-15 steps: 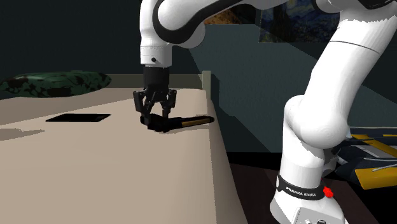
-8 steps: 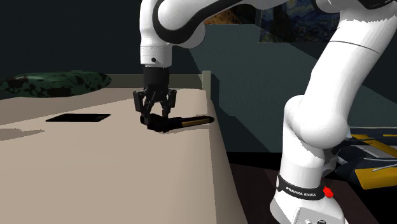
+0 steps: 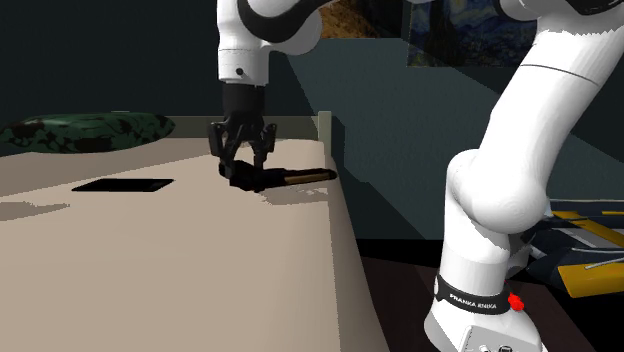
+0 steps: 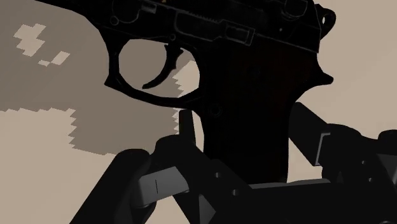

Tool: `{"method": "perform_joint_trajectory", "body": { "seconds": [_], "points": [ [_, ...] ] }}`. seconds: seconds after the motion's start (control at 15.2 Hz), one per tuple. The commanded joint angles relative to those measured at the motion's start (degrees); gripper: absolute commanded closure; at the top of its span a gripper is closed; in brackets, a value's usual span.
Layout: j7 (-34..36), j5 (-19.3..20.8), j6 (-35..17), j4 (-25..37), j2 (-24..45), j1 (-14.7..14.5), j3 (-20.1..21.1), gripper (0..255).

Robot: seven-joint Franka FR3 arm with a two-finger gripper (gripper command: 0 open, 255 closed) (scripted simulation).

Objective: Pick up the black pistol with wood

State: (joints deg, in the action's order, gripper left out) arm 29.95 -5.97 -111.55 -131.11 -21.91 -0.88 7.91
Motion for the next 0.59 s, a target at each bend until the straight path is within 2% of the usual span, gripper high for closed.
{"method": "perform_joint_trajectory", "body": {
  "seconds": [0.0, 0.4, 0.53],
  "points": [
    [0.2, 0.0, 1.7, 1.3, -0.4, 0.0, 0.0, 255],
    [0.4, 0.2, 6.3, 5.6, -0.8, 0.1, -0.2, 255],
    [0.4, 0.2, 6.4, 5.7, -0.8, 0.1, -0.2, 255]
  ]
}}
